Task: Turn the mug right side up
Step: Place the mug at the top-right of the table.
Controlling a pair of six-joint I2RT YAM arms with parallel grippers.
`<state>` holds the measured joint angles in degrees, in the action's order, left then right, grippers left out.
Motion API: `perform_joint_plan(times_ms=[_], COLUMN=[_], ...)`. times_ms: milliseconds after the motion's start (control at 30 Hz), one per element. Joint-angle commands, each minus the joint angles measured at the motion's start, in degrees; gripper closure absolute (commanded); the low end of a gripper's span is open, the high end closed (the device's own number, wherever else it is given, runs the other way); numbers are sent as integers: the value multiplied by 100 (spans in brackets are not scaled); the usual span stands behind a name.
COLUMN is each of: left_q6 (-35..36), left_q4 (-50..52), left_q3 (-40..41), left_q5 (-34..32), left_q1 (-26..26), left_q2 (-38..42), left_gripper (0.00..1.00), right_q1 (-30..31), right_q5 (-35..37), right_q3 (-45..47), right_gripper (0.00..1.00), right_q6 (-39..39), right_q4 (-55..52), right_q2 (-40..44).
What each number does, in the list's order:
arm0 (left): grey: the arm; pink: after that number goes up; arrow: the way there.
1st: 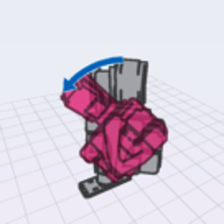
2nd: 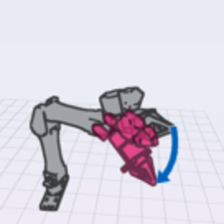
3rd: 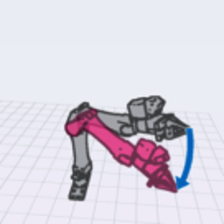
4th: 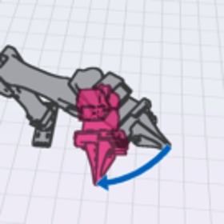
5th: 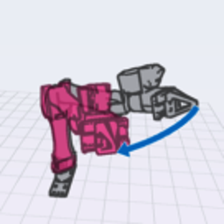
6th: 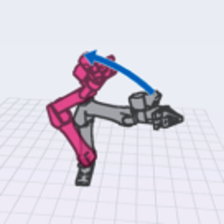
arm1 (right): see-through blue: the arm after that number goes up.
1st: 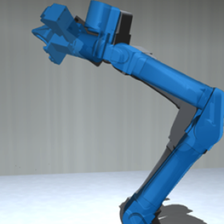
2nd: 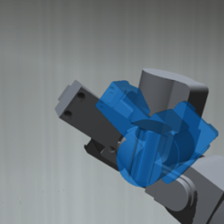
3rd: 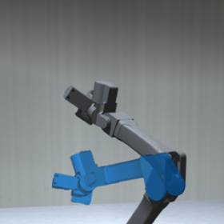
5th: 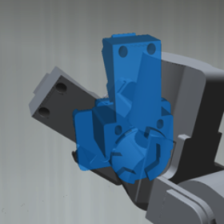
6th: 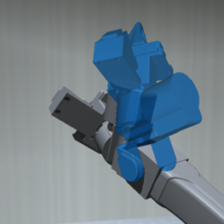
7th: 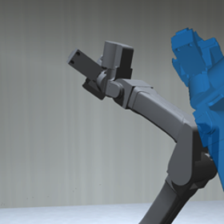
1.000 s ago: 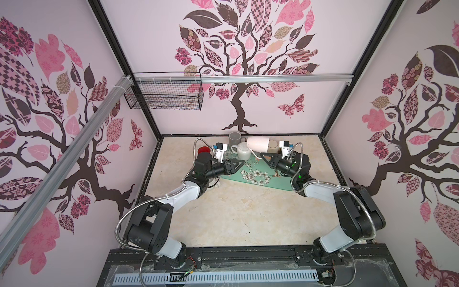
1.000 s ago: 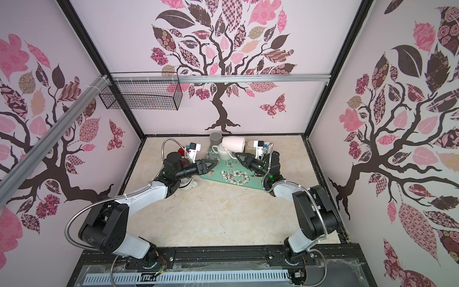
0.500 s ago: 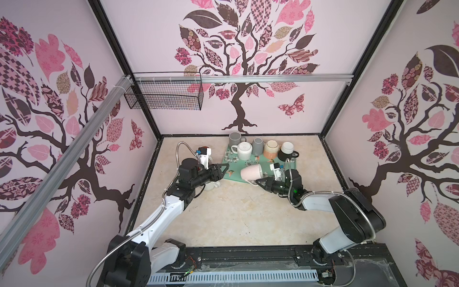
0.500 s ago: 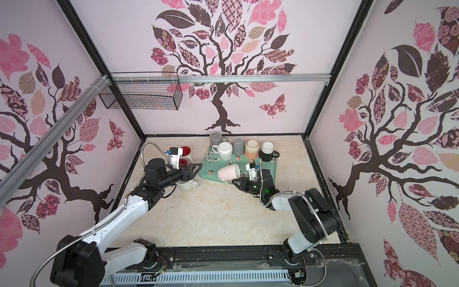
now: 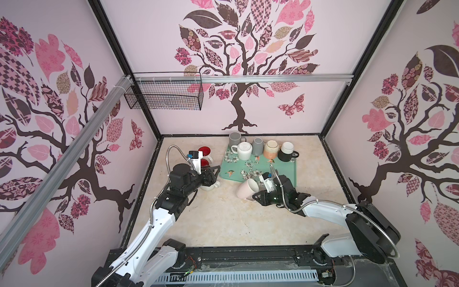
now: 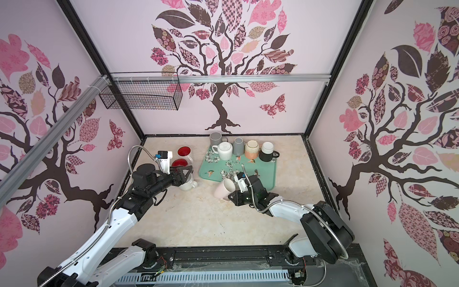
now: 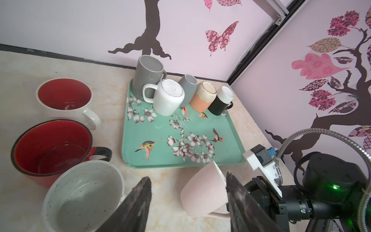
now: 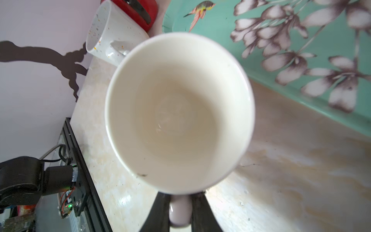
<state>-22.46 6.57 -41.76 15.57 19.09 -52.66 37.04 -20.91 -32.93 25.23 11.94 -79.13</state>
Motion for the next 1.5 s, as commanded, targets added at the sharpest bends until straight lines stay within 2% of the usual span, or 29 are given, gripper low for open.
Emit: perform_joint_plan(times_ms=[0, 233, 567, 867, 1033, 1200, 1467], left_q6=[253, 525, 820, 848, 842, 831, 862], left_q4=[333, 802, 1267, 1320, 1315, 1268, 1353], left_q3=[-15, -25, -96, -58, -56, -43, -58], left_q5=[-307, -693, -978, -1039, -1053, -1072, -1168], left_q1=[-28, -28, -28, -30, -33, -24, -28], left_q2=[273, 931, 1504, 1656, 1673, 1675, 1742], left_gripper=[38, 36, 34, 33, 32, 32, 32], right_q1=[245, 662, 1208, 1349, 1436, 1738, 2108], right_q5=[615, 1405, 2201, 2099, 2135, 2293, 2117], right_q3=[-697, -1629, -2883, -3487, -3275, -3114, -3619], right_gripper=[100, 100, 100, 100, 100, 100, 100], right_q6=[-803, -1762, -2560, -2836, -2886, -2995, -3164], right_q4=[-463, -1521, -2321, -2462, -2548, -2652, -2686], right_q2=[-18, -563, -1639, -2121, -1900, -1744, -2135])
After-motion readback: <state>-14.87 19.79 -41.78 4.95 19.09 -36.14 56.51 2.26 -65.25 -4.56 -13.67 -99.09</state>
